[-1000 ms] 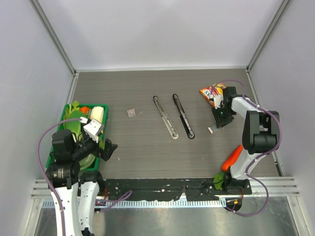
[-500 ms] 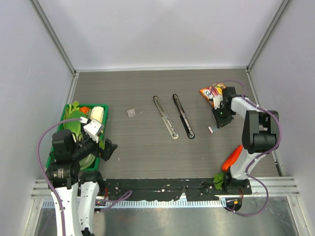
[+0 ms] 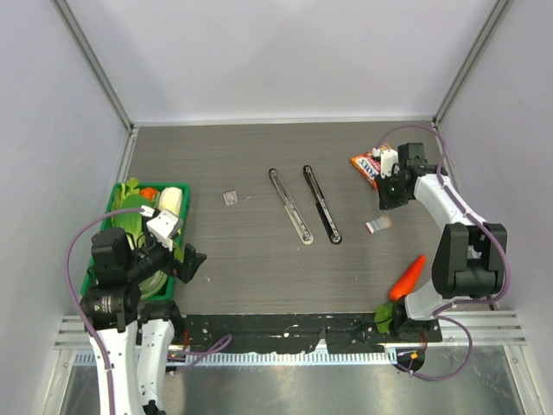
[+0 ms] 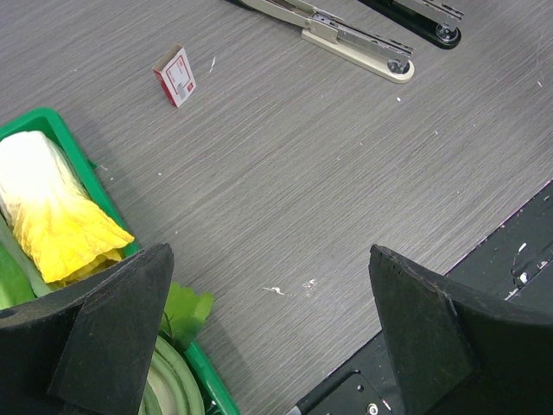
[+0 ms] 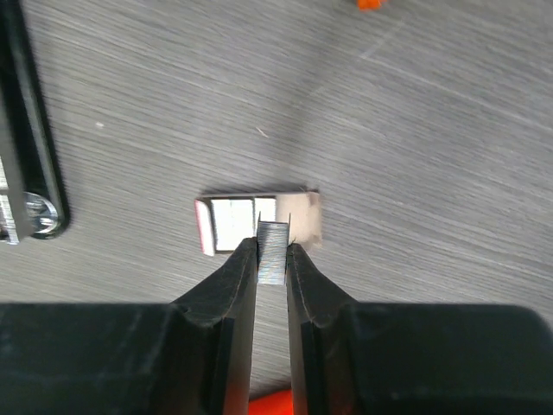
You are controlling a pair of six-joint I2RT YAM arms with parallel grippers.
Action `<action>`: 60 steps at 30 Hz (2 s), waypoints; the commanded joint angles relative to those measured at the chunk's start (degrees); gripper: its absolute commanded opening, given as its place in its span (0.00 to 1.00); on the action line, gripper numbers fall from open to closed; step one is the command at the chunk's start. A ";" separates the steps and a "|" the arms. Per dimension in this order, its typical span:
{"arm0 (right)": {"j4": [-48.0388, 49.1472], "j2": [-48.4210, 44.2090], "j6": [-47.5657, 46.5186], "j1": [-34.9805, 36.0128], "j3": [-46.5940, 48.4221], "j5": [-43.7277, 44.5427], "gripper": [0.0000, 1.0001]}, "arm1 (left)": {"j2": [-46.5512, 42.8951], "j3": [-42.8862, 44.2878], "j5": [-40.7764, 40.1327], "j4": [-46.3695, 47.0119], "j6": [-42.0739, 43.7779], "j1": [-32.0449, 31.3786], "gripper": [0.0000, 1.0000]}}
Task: Load the staples into the stapler
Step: Pick up the staple from the staple box, then place the staple at the center of the board.
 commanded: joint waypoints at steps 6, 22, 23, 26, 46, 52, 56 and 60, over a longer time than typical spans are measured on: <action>5.63 -3.89 12.15 17.52 3.14 5.06 0.15 | 1.02 0.08 1.34 0.45 1.01 1.94 1.00; 7.74 7.09 14.88 19.83 4.90 0.41 0.17 | 2.78 0.43 2.66 -0.25 1.89 3.79 1.00; 7.56 7.62 14.71 19.47 4.90 0.14 0.17 | 2.69 0.43 2.66 -0.34 1.80 3.79 1.00; 6.42 10.26 13.83 17.37 5.16 -0.56 0.17 | 2.34 0.43 2.75 -0.34 1.98 3.87 1.00; 6.16 14.75 12.24 14.99 4.63 1.72 0.28 | 2.26 0.43 3.01 -0.60 2.15 3.79 1.00; 6.33 14.22 12.07 15.08 4.46 2.42 0.33 | 2.25 0.52 2.93 -0.51 2.15 3.87 1.00; 6.42 14.04 11.89 15.08 4.28 2.78 0.33 | 2.25 0.43 2.93 -0.43 2.07 3.87 1.00; 6.60 13.87 11.72 15.08 4.19 3.39 0.31 | 2.17 0.43 2.93 -0.43 2.15 3.87 1.00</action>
